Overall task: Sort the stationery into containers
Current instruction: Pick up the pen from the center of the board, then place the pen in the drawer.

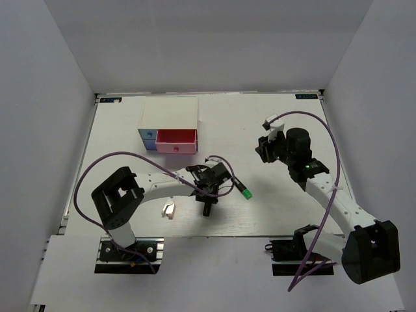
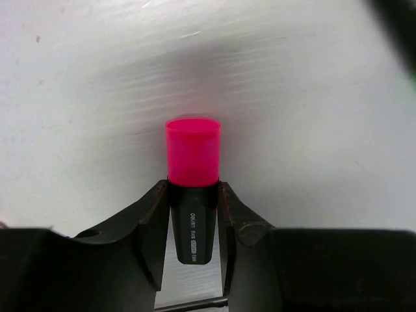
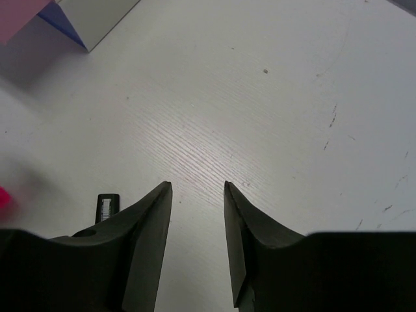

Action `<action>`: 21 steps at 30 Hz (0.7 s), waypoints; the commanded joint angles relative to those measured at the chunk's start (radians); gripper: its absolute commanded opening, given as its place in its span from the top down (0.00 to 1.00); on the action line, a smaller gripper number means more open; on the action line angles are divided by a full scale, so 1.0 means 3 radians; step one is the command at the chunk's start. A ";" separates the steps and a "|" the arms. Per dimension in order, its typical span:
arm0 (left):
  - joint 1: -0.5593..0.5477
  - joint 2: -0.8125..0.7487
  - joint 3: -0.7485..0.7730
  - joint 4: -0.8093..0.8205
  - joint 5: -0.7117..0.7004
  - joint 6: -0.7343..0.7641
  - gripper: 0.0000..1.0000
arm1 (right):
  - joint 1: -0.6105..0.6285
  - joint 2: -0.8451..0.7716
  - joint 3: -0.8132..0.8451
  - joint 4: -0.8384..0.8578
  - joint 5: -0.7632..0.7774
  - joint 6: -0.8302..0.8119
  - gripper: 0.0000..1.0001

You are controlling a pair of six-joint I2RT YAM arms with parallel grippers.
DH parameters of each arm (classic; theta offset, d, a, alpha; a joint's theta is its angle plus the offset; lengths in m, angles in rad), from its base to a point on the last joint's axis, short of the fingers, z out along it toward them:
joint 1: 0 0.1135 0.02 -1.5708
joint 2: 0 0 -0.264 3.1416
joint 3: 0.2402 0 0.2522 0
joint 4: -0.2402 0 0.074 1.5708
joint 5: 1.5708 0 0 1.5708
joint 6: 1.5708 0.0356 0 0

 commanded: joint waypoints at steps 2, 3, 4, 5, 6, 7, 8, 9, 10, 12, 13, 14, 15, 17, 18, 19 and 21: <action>0.0037 -0.0500 0.0166 0.0488 0.0360 0.0861 0.88 | -0.0056 -0.0108 -0.0060 0.0024 -0.0137 -0.0022 0.55; 0.0068 -0.0561 0.0207 0.0489 0.0409 0.0996 0.94 | -0.0071 -0.0133 -0.0066 0.0019 -0.0137 -0.0032 0.55; 0.0108 -0.0592 0.0344 0.0489 0.0409 0.1129 0.98 | -0.0082 -0.0123 -0.0076 0.0018 -0.0142 -0.0047 0.55; 0.0109 -0.0623 0.0421 0.0368 0.0409 0.1282 0.99 | -0.0082 -0.0133 -0.0081 0.0013 -0.0142 -0.0042 0.55; 0.0170 -0.0659 0.0508 0.0301 0.0409 0.1531 1.00 | -0.0107 -0.0143 -0.0086 0.0018 -0.0152 -0.0052 0.55; 0.0170 -0.0659 0.0691 0.0239 0.0450 0.1671 1.00 | -0.0107 -0.0133 -0.0096 0.0018 -0.0162 -0.0053 0.55; 0.0221 -0.0659 0.0784 0.0107 0.0450 0.1793 1.00 | -0.0112 -0.0143 -0.0101 0.0018 -0.0172 -0.0053 0.55; 0.0282 -0.0659 0.0977 0.0050 0.0450 0.1997 1.00 | -0.0112 -0.0149 -0.0112 0.0029 -0.0193 -0.0058 0.55; 0.0318 -0.0659 0.1065 -0.0006 0.0450 0.2100 1.00 | -0.0118 -0.0154 -0.0127 0.0034 -0.0193 -0.0063 0.55; 0.0445 -0.0659 0.1351 -0.0175 0.0485 0.2391 1.00 | -0.0123 -0.0159 -0.0127 0.0034 -0.0203 -0.0048 0.55; 0.0512 -0.0598 0.1459 -0.0252 0.0617 0.2479 1.00 | -0.0123 -0.0174 -0.0132 0.0039 -0.0203 -0.0053 0.55; 0.0579 -0.0552 0.1576 -0.0445 0.0680 0.2566 1.00 | -0.0133 -0.0179 -0.0142 0.0034 -0.0208 -0.0048 0.55; 0.0645 -0.0506 0.1770 -0.0517 0.0736 0.2759 1.00 | -0.0123 -0.0200 -0.0147 0.0034 -0.0203 -0.0053 0.55; 0.0824 -0.0475 0.1853 -0.0554 0.0971 0.2954 1.00 | -0.0138 -0.0210 -0.0153 0.0039 -0.0198 -0.0083 0.55; 0.0880 -0.0445 0.1889 -0.0554 0.1032 0.3097 1.00 | -0.0143 -0.0220 -0.0163 0.0044 -0.0193 -0.0093 0.55; 0.1002 -0.0444 0.1890 -0.0554 0.1114 0.3164 1.00 | -0.0143 -0.0220 -0.0163 0.0044 -0.0188 -0.0088 0.55; 0.1121 -0.0475 0.1890 -0.0442 0.1267 0.3282 1.00 | -0.0164 -0.0230 -0.0168 0.0054 -0.0183 -0.0099 0.55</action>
